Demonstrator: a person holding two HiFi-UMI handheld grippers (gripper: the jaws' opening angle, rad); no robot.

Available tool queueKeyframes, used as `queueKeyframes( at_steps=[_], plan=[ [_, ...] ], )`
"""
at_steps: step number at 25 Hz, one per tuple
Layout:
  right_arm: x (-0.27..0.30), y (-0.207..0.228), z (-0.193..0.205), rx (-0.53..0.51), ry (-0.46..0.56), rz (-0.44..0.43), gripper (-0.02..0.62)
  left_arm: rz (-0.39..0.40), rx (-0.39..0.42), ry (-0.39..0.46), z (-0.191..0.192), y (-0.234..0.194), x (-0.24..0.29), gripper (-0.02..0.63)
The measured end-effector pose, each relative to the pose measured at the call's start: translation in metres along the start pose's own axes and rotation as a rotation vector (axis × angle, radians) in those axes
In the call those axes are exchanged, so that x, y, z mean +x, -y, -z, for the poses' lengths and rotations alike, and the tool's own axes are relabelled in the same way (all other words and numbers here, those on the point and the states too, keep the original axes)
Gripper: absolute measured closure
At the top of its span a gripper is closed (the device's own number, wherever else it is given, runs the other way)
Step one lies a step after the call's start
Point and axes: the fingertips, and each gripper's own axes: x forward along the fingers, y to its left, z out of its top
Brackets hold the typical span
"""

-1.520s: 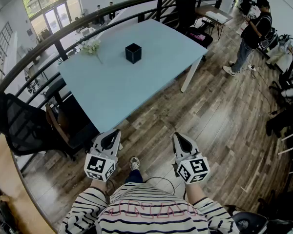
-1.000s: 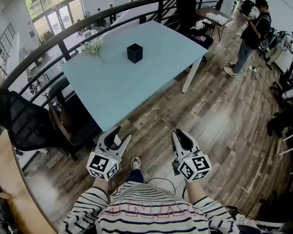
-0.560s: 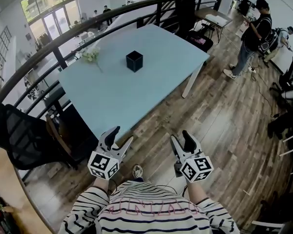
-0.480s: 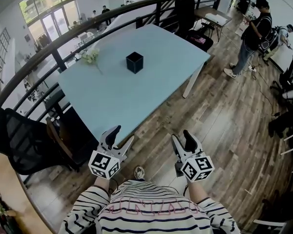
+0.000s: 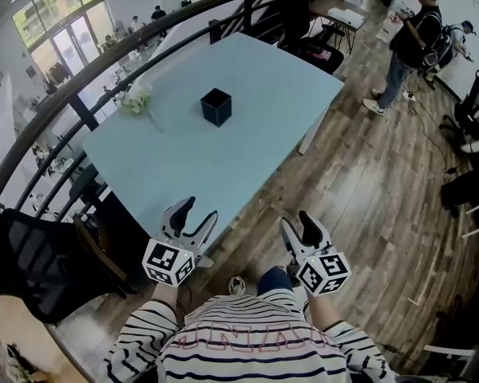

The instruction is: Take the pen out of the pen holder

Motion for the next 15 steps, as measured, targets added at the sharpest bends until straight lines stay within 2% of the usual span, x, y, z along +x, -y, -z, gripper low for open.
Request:
queueKeyframes(
  at_steps=[7,15],
  plan=[
    [0.052,0.028,-0.004,-0.004,-0.018,-0.021,0.359,-0.01,0.026,0.009,-0.009,-0.033,0.052,0.368],
    [0.124,0.064,-0.031,-0.027,-0.041,-0.093,0.359,-0.087,0.029,0.003,-0.03,-0.082,0.116,0.368]
  ],
)
